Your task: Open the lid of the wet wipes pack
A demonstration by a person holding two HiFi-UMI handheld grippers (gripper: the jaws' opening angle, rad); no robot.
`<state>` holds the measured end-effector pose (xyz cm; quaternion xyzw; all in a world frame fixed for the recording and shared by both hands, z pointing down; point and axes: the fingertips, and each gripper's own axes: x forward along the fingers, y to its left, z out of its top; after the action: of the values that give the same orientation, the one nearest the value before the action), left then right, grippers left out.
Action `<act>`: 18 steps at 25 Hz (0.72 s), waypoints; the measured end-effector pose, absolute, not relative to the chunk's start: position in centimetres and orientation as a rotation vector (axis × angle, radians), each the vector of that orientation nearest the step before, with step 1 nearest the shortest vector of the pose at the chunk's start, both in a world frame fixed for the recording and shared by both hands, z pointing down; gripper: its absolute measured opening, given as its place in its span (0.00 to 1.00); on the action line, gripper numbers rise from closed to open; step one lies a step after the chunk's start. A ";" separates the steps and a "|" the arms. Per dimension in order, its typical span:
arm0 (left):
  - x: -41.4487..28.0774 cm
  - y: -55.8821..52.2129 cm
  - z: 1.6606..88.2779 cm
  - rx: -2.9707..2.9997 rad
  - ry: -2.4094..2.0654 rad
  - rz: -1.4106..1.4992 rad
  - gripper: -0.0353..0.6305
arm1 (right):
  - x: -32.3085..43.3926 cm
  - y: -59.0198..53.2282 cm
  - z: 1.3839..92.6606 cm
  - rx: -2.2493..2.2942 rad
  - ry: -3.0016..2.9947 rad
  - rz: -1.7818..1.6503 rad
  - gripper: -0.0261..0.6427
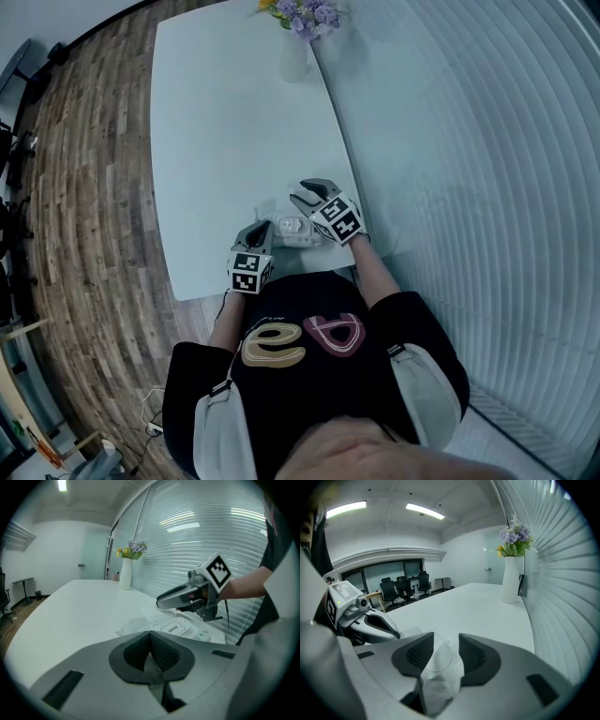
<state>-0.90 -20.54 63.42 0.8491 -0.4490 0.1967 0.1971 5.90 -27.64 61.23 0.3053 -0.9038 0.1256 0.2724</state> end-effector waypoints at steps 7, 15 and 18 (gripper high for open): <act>-1.1 -20.8 62.8 2.367 -1.270 0.502 0.08 | 7.0 -26.1 59.8 0.966 -2.476 0.367 0.34; -1.7 -21.0 61.0 2.320 -1.328 0.324 0.08 | 7.6 -24.9 56.2 1.147 -2.582 0.353 0.39; -1.9 -21.0 59.9 2.301 -1.350 0.239 0.08 | 7.2 -24.0 55.7 1.151 -2.601 0.346 0.39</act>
<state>-1.88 -20.99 59.86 0.8361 -0.4906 0.0868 0.2297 7.21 -23.95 55.73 0.3979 -0.8991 0.1196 0.1379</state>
